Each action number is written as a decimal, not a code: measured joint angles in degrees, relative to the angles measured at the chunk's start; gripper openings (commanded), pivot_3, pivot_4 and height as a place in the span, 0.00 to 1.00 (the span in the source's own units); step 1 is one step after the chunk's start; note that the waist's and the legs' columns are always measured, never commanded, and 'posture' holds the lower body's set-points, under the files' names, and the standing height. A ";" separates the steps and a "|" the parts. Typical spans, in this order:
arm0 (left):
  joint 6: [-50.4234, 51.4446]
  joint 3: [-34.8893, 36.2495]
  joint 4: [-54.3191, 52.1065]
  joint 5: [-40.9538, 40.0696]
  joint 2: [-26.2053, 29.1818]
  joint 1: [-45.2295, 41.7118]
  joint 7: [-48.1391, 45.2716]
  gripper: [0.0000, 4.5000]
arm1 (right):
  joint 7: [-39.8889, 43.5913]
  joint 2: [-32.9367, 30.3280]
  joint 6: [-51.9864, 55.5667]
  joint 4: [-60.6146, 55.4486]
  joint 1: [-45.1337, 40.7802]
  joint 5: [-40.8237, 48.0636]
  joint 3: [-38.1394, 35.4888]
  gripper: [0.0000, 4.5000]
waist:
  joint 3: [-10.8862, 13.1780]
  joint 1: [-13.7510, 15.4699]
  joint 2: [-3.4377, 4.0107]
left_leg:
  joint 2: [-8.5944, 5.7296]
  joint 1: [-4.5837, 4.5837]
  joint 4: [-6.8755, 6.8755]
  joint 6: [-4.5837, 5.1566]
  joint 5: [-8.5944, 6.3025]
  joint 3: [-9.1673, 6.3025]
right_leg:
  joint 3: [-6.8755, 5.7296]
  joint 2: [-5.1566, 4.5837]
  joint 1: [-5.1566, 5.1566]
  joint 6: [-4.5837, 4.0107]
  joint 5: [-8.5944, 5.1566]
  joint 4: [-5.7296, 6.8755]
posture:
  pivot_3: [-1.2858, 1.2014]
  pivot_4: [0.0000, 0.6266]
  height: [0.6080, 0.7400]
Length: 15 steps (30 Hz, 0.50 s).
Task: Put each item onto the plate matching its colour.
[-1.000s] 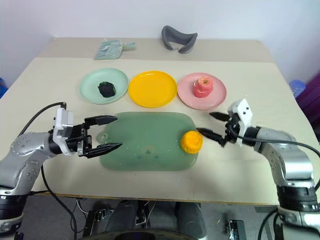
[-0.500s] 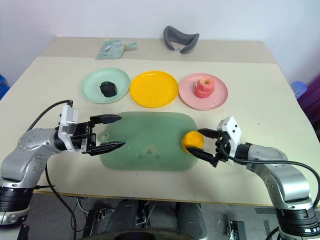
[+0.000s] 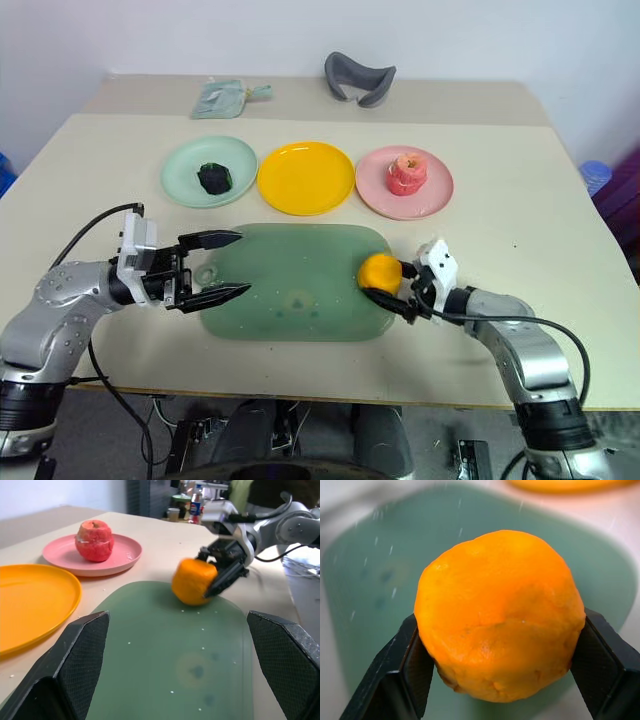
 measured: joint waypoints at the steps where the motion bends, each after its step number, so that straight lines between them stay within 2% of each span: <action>1: 0.00 0.37 -0.60 -0.03 -0.33 0.71 0.85 1.00 | -0.18 0.50 -0.45 0.32 -2.05 -0.21 0.45 0.72 | 0.00 0.09 0.00 | 0.00 0.00 0.00 0.00 0.00 0.00 | -0.01 0.00 0.00 0.00 0.00 0.00 | 0.52 0.24 1.00; 8: 1.02 3.85 -4.97 -0.03 -5.21 5.98 11.39 1.00 | -1.41 8.71 -3.82 13.99 -21.62 -4.52 5.72 0.72 | 0.00 0.18 0.00 | 0.00 -0.01 0.03 0.00 0.00 0.01 | -0.01 -0.02 0.00 0.00 0.00 0.02 | 0.52 0.24 1.00; 15: 2.22 5.14 -9.00 1.59 -7.24 9.10 20.63 1.00 | -6.31 19.16 -18.69 46.58 -39.99 -12.82 7.42 0.72 | 0.01 -0.12 0.01 | 0.00 -0.02 0.01 0.00 0.01 0.07 | 0.00 -0.02 -0.02 0.00 0.01 0.03 | 0.52 0.24 1.00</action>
